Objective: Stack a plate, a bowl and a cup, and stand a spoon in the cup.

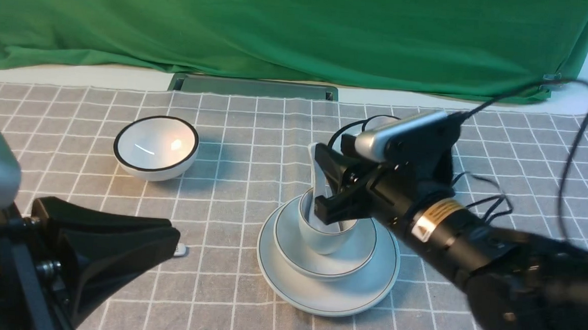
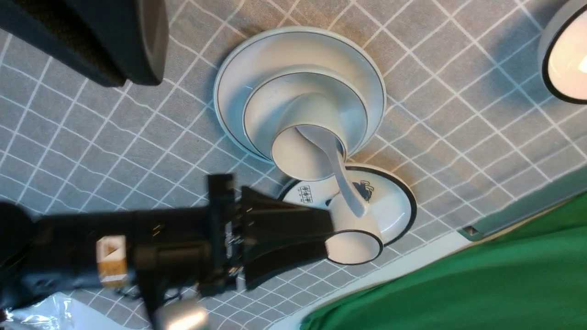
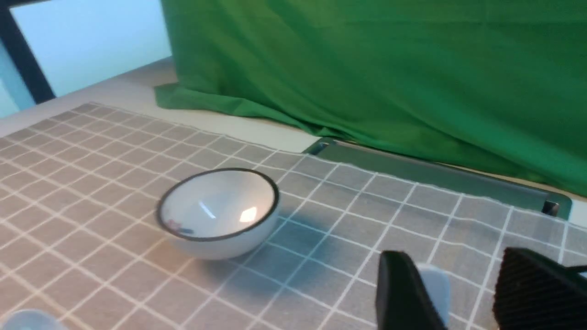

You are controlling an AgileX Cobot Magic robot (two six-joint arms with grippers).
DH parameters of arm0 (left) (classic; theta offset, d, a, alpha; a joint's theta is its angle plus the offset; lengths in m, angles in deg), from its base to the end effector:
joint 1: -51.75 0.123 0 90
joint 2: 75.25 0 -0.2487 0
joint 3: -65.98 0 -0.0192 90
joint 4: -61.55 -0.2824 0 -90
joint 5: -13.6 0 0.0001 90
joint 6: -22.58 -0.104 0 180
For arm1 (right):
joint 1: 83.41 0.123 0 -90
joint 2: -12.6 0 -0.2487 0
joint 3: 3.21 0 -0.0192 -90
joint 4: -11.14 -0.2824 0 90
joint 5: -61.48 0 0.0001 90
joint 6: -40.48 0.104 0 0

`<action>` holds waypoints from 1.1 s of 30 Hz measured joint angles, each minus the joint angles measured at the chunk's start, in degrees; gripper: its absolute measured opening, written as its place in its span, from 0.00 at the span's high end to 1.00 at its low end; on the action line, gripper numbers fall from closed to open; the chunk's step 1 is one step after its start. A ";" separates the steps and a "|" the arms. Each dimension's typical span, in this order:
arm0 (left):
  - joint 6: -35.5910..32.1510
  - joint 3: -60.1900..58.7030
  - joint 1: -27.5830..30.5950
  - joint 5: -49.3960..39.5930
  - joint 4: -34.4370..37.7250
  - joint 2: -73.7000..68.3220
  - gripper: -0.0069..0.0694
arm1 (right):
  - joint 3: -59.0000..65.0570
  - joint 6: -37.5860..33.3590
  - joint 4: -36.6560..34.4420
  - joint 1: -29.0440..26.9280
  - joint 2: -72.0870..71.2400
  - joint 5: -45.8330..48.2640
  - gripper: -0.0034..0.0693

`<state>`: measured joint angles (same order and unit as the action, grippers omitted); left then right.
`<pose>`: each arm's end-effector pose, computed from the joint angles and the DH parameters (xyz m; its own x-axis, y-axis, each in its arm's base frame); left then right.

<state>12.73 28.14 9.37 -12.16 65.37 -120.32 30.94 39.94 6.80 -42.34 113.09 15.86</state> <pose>0.1462 -0.1375 0.3197 -0.1569 0.2942 -0.9428 0.7160 0.6914 0.0966 0.2778 0.2346 0.1843 -0.0150 0.0446 -0.9989 -0.6152 0.7871 0.0444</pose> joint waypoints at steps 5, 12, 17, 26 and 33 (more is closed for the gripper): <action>-0.17 -6.81 0.00 7.38 -0.11 4.67 0.89 | -0.05 -0.45 1.50 0.40 -14.97 21.17 0.51; -0.17 -22.27 0.00 26.57 -0.11 12.07 0.89 | -0.05 -1.93 1.76 0.40 -30.36 56.48 0.71; -0.17 -28.74 0.00 36.68 -0.11 12.83 0.89 | -0.05 -0.18 1.84 0.40 -35.76 70.29 0.80; -0.17 -33.84 0.00 39.14 -0.11 12.86 0.89 | -0.05 1.62 1.97 0.40 -37.40 74.17 0.79; -0.17 -35.65 0.00 39.09 -0.11 12.86 0.89 | -0.05 1.70 1.97 0.40 -37.40 74.17 0.78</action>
<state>12.56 -7.51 9.37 26.93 65.26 -107.45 30.89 41.63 8.77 -41.94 75.68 90.03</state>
